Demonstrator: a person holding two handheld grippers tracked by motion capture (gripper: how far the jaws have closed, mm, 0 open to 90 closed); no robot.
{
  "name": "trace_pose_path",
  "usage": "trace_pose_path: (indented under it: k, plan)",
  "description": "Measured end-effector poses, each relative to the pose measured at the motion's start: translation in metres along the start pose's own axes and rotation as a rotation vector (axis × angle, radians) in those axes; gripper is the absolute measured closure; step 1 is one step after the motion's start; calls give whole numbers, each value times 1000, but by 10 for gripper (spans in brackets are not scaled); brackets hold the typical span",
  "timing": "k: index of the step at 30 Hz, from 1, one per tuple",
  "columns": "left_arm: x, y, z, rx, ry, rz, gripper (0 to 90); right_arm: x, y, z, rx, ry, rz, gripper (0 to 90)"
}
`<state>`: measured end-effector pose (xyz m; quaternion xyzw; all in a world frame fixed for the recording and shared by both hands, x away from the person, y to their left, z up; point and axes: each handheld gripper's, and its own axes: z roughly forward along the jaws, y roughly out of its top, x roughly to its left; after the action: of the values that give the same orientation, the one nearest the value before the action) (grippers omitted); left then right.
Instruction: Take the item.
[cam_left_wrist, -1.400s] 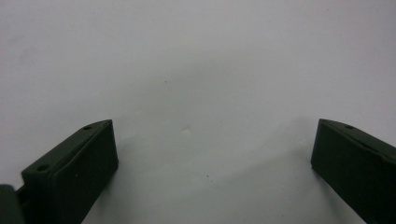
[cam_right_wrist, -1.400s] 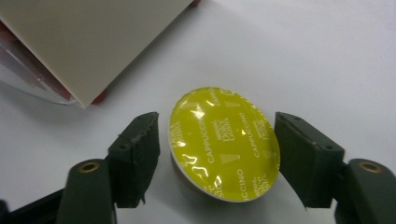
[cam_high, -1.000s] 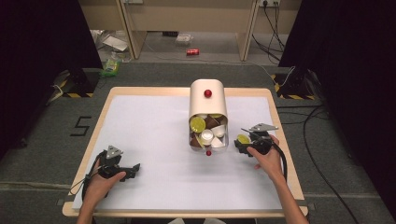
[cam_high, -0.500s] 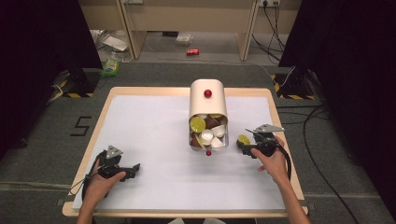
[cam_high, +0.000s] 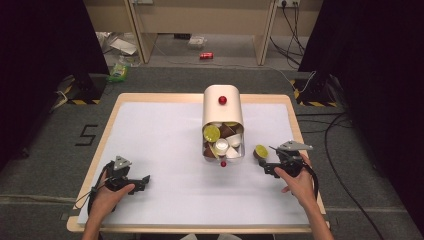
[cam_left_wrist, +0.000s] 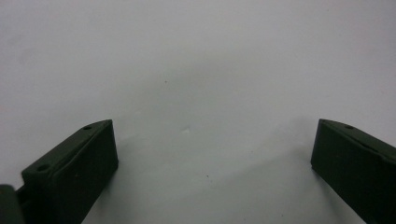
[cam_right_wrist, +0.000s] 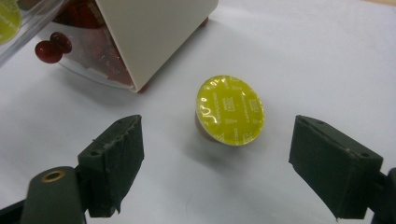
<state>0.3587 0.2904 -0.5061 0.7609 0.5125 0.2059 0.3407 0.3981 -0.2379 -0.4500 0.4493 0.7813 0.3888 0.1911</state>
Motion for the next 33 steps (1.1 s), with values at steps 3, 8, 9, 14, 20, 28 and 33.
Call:
trace_pose_path:
  k: [3,8,9,14,20,28,33]
  plan:
    - [0,0,0,0,0,0,0,1,-3,-1,4,-1,3,183]
    - [0,0,0,0,0,-1,0,3,-12,-3,17,6,2,182]
    - [0,0,0,-1,0,-1,0,3,-13,-3,19,7,2,181]
    - [0,0,0,-1,0,-1,0,4,-20,-5,32,8,7,179]
    - [0,0,0,-1,0,-1,0,6,-27,-9,43,9,4,174]
    - [0,0,0,-1,1,0,0,9,-37,-14,56,2,-6,159]
    - [0,0,0,-3,2,0,0,8,-42,-16,64,-5,-7,159]
